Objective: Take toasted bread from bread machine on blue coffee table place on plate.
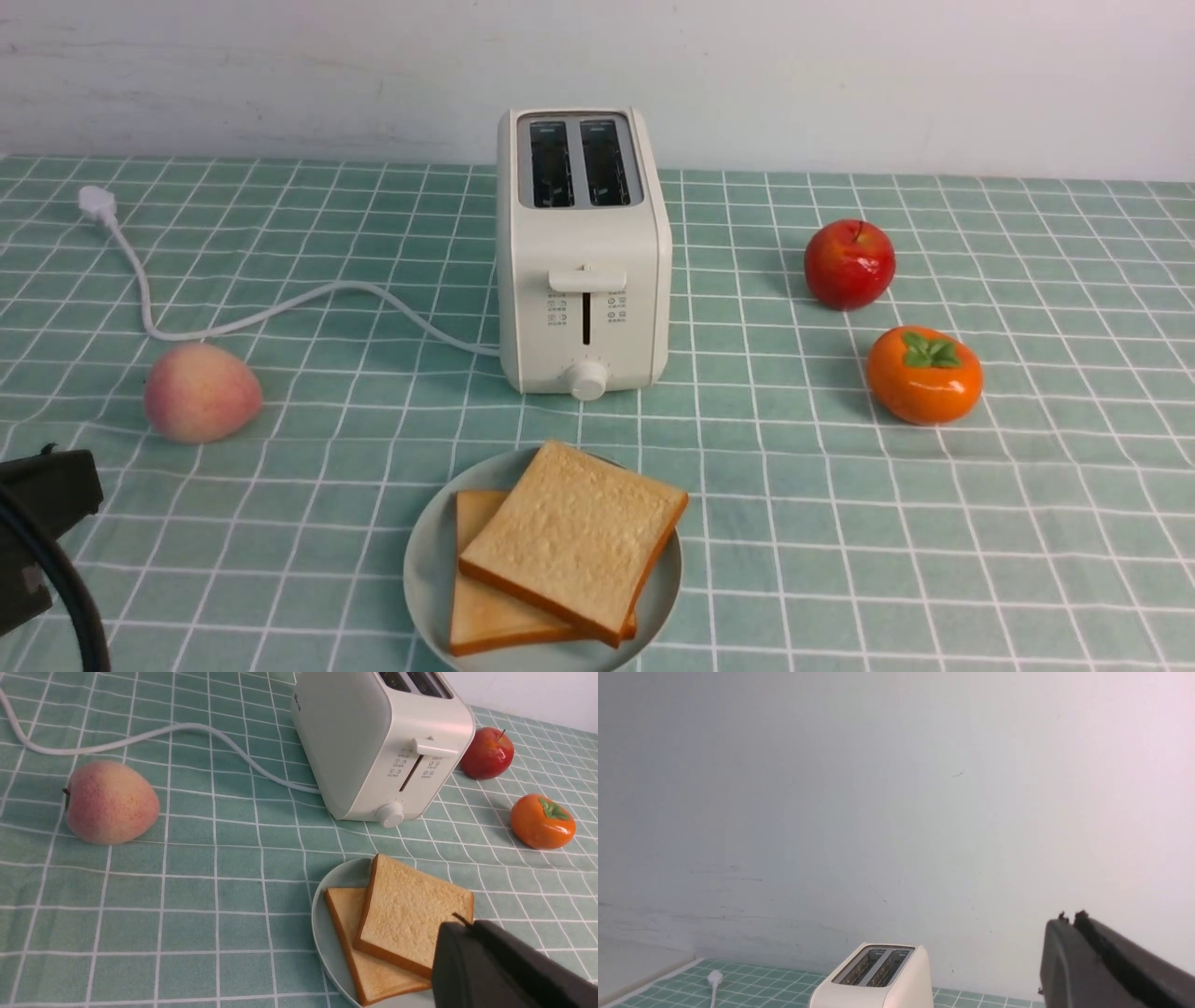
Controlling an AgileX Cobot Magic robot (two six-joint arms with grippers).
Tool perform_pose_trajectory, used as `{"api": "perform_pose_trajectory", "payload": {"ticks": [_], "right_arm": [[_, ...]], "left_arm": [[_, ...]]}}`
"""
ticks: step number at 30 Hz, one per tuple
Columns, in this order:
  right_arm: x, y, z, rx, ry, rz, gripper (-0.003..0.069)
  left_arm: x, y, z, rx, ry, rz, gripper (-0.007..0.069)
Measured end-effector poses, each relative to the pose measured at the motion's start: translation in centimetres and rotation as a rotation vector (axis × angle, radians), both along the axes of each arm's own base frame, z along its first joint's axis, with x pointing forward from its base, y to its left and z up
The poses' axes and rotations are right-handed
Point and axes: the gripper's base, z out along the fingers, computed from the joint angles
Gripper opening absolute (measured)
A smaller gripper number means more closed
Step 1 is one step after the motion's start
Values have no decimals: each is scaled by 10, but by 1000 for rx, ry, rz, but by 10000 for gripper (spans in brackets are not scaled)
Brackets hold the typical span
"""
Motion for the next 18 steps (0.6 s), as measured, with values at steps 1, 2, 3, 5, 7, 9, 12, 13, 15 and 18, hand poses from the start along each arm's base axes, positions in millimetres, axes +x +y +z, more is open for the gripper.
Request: {"api": "perform_pose_trajectory", "payload": {"ticks": [1, 2, 3, 5, 7, 9, 12, 13, 15, 18], "right_arm": [[0, 0, 0, -1, 5, 0, 5], [0, 0, -1, -1, 6, 0, 5], [0, 0, -1, -2, 9, 0, 6], [0, 0, -1, -3, 10, 0, 9], [0, 0, -1, -4, 13, -1, 13], [0, 0, -1, -4, 13, -1, 15], [1, 0, -2, -4, 14, -1, 19], [1, 0, -2, -4, 14, -1, 21], [1, 0, -2, -4, 14, -1, 22], [1, 0, -2, -4, 14, -1, 25]], "left_arm": [[0, 0, 0, 0, -1, 0, -14], [0, 0, 0, 0, -1, 0, -14], [0, 0, 0, 0, -1, 0, -14], [0, 0, 0, 0, 0, 0, -14], [0, 0, 0, 2, 4, 0, -14], [0, 0, 0, 2, 5, 0, -14], [0, 0, 0, 2, 5, 0, -14], [0, 0, 0, 2, 5, 0, -14], [0, 0, 0, 2, 5, 0, -14], [0, 0, 0, 2, 5, 0, -14]]}}
